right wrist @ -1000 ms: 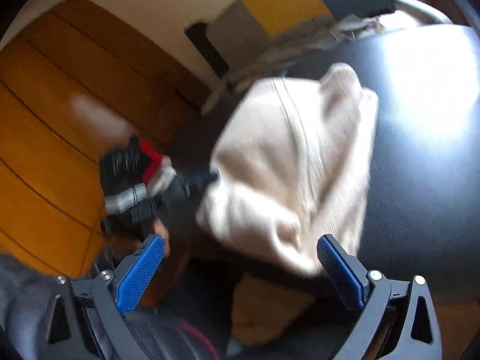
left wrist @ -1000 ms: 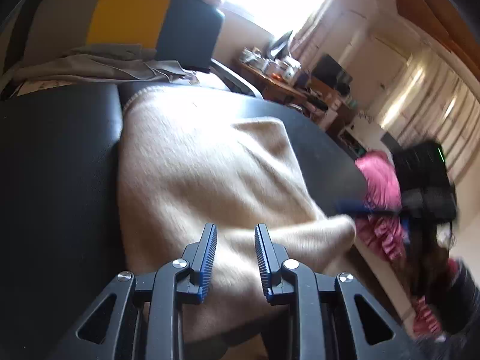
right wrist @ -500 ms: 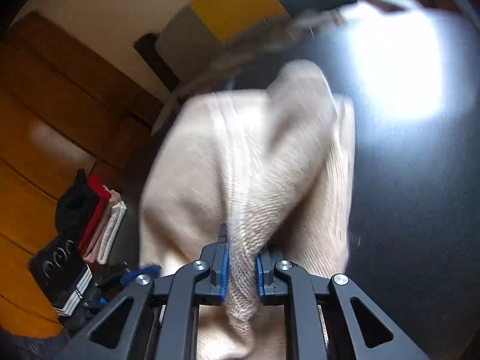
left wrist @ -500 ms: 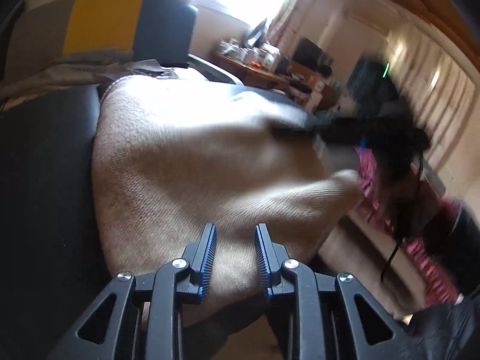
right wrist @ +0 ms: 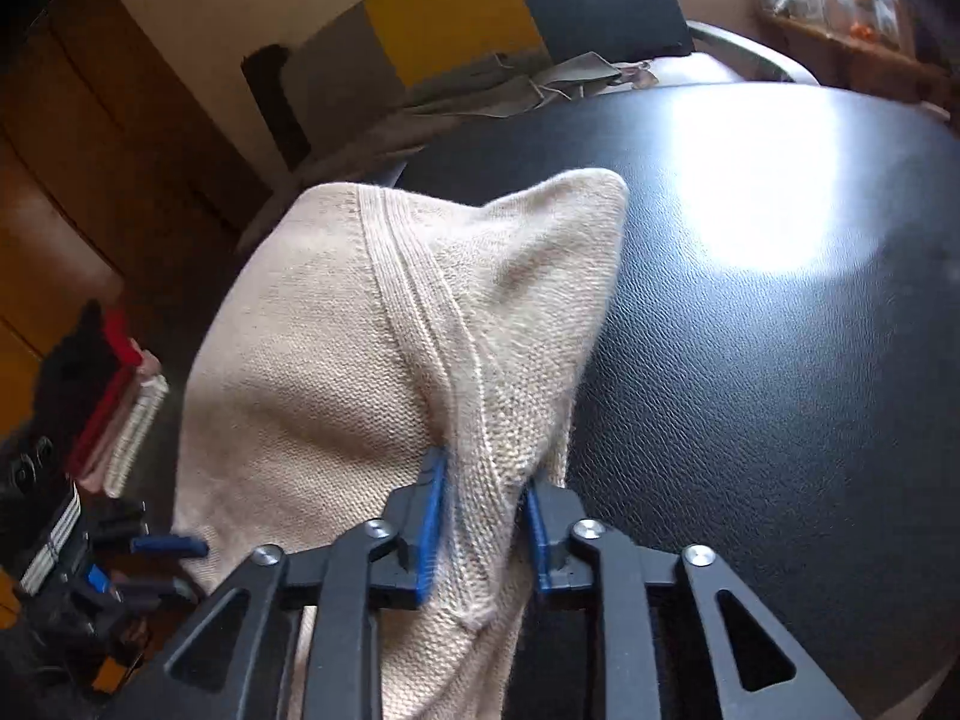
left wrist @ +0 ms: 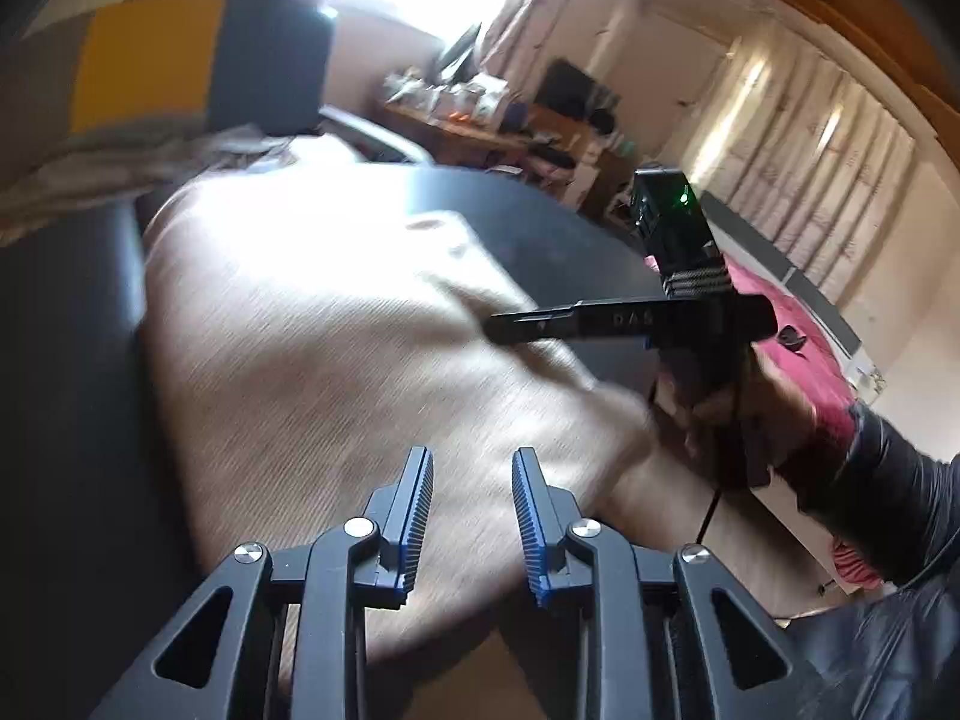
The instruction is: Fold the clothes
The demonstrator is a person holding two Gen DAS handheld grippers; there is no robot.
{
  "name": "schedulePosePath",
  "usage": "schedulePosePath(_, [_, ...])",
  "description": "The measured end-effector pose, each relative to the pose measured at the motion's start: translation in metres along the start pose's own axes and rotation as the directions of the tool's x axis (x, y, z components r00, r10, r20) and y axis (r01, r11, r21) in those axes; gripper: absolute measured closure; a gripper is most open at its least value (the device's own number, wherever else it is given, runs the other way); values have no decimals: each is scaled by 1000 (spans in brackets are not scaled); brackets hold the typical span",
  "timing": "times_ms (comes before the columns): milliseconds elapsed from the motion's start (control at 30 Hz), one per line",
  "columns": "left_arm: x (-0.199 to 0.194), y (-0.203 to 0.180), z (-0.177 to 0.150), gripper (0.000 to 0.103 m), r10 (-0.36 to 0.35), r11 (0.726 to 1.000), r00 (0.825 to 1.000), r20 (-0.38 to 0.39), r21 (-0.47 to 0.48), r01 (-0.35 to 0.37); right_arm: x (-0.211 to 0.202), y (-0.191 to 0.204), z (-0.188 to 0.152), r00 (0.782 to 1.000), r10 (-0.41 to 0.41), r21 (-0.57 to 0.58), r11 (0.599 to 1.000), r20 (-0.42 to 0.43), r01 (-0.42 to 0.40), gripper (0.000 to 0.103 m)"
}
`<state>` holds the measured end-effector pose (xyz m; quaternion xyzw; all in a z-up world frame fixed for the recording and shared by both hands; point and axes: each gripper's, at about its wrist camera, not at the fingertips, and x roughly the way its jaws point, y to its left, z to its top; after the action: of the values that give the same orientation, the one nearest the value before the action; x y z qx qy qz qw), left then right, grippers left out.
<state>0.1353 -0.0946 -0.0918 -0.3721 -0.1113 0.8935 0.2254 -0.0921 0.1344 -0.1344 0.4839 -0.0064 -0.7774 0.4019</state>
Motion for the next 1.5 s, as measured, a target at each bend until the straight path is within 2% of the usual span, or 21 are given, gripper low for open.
schedulePosePath(33, [6, -4, 4, 76, -13, 1000, 1000, -4, 14, 13, -7, 1, 1, 999, -27, 0, 1000, 23, 27, 52])
schedulePosePath(100, [26, -19, 7, 76, -45, 997, 998, -44, 61, 48, -28, 15, 3, 995, -44, -36, 998, 92, 47, 52])
schedulePosePath(200, [63, -42, -4, 76, -78, 986, 987, -141, 136, 98, -45, 42, 1, 990, 21, -107, 994, 140, -6, 52])
schedulePosePath(267, [86, -47, -15, 76, -57, 986, 978, -203, 145, 88, -42, 59, -4, 991, 52, -157, 987, 120, -33, 51])
schedulePosePath(333, [91, -45, -22, 76, -79, 986, 982, -170, 131, 102, -23, 63, -7, 996, 69, -167, 984, 53, -59, 51])
schedulePosePath(400, [87, -42, -20, 76, -83, 987, 982, -169, 119, 104, 3, 54, -11, 998, 48, -130, 990, -33, -52, 51])
schedulePosePath(467, [74, -36, -16, 76, -84, 990, 984, -157, 101, 101, 18, 45, -15, 997, 70, -109, 991, -33, -74, 53])
schedulePosePath(567, [38, -6, 4, 76, -12, 997, 998, -63, 79, 17, 20, 44, -7, 995, 95, -91, 991, 0, -95, 53])
schedulePosePath(633, [12, 15, 19, 76, 43, 997, 999, 3, 60, -43, 14, 49, 4, 994, 103, -82, 992, 27, -100, 53])
schedulePosePath(700, [-13, 36, 33, 76, 99, 994, 993, 69, 37, -102, 8, 53, 15, 992, 110, -73, 992, 54, -106, 50])
schedulePosePath(767, [-30, 58, 51, 74, 160, 987, 980, 118, 10, -162, 3, 58, 26, 990, 117, -65, 992, 82, -112, 37])
schedulePosePath(867, [-34, 95, 85, 73, 261, 965, 953, 153, -36, -259, -6, 65, 42, 984, 127, -52, 991, 122, -121, 19])
schedulePosePath(933, [-22, 120, 107, 73, 287, 957, 949, 127, -71, -280, 3, 77, 65, 968, 185, -15, 983, 167, -185, 18])
schedulePosePath(1000, [3, 137, 118, 73, 270, 960, 959, 87, -98, -262, 19, 87, 83, 955, 230, 21, 971, 186, -238, 17])
schedulePosePath(1100, [40, 156, 125, 73, 255, 961, 966, 28, -117, -250, 45, 84, 87, 975, 144, 58, 986, 170, -156, 17])
schedulePosePath(1233, [76, 158, 110, 73, 317, 946, 948, -38, -55, -319, 67, 56, 60, 990, 18, 107, 994, 137, -32, 16])
schedulePosePath(1300, [95, 160, 103, 71, 348, 936, 935, -69, -23, -350, 64, 58, 34, 973, -30, -15, 999, 229, 34, 16])
schedulePosePath(1333, [104, 160, 99, 71, 364, 931, 928, -84, -6, -366, 65, 65, 25, 967, -65, -95, 991, 248, 91, 16])
schedulePosePath(1400, [110, 155, 98, 70, 418, 908, 905, -79, 16, -418, 68, 76, 24, 960, -112, -144, 978, 255, 152, 16])
schedulePosePath(1433, [111, 152, 97, 70, 438, 899, 896, -69, 22, -438, 71, 77, 26, 961, -114, -146, 977, 252, 154, 15])
schedulePosePath(1500, [109, 151, 95, 71, 442, 897, 895, -58, 0, -443, 71, 74, 29, 963, -97, -133, 982, 251, 133, 15])
